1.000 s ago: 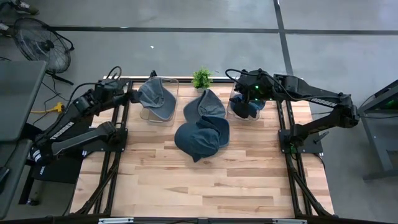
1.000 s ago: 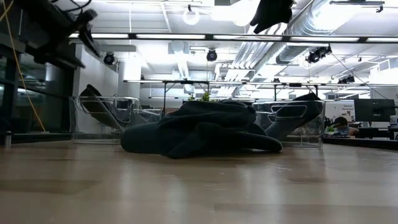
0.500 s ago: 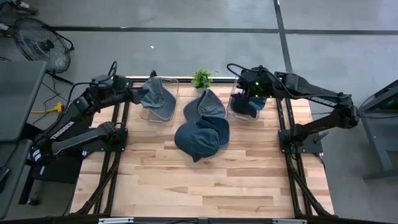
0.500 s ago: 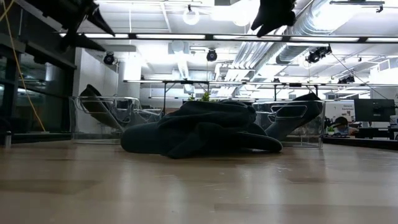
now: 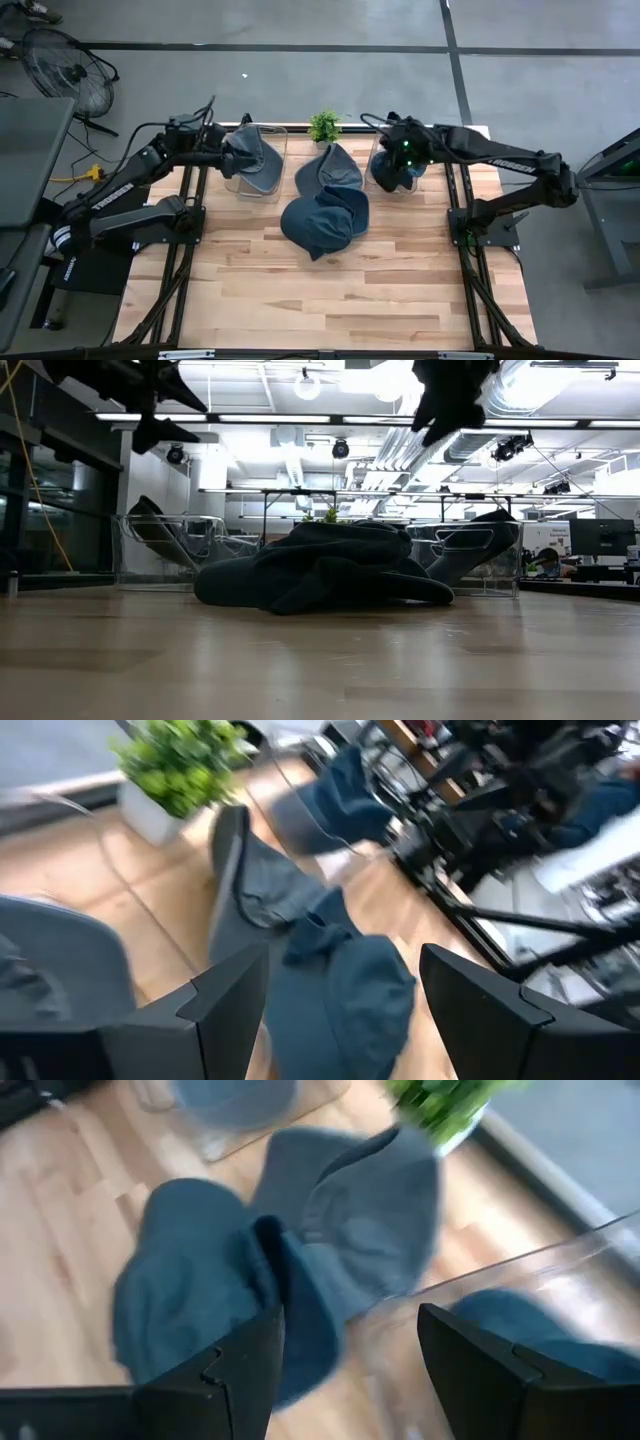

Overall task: Pick & Place hat
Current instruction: Put the bottom blue cap into the right transparent bin

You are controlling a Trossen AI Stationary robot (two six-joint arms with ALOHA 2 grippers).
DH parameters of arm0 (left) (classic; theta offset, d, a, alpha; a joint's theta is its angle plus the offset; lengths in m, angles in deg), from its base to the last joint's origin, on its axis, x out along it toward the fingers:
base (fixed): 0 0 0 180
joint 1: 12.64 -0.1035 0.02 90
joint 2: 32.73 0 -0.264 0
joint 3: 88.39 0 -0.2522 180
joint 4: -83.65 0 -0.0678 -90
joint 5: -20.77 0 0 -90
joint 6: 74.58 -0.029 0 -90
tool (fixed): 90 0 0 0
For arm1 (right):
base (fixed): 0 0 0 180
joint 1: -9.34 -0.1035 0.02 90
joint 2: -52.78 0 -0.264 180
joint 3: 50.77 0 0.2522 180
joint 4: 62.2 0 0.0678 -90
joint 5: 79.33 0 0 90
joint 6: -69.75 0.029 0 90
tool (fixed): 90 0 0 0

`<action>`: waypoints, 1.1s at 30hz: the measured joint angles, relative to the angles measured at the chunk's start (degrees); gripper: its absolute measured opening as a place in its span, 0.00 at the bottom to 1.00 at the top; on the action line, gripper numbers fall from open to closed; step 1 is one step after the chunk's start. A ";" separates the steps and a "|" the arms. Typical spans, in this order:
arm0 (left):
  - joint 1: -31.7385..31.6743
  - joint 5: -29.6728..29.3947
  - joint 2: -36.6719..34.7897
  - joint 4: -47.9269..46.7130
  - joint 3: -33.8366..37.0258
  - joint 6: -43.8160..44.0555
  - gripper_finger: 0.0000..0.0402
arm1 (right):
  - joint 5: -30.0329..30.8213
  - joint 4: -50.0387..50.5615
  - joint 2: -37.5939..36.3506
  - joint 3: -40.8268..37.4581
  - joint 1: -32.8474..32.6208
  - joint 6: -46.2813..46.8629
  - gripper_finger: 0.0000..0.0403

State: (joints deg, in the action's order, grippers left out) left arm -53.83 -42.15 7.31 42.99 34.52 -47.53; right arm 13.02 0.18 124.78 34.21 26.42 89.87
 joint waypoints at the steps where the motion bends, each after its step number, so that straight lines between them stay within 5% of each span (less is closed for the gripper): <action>1: 0.08 1.02 0.44 -0.04 0.00 -0.08 0.64 | -1.12 -1.90 -0.36 -1.88 -0.17 1.38 0.56; 8: 7.66 -0.77 3.00 0.39 0.00 -0.61 0.64 | -5.88 -14.85 -2.42 -12.60 -2.27 9.41 0.56; 25: 35.63 -24.59 14.63 10.18 0.02 12.65 0.64 | -9.38 -18.49 -3.23 -22.10 -10.93 11.40 0.56; 33: 44.74 -32.14 20.79 10.51 0.02 20.02 0.64 | -9.45 -38.67 -11.19 -38.55 -14.98 25.06 0.56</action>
State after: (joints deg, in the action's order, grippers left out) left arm -9.10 -74.29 28.10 53.50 34.54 -27.51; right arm 3.57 -38.49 113.59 -4.34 11.44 114.93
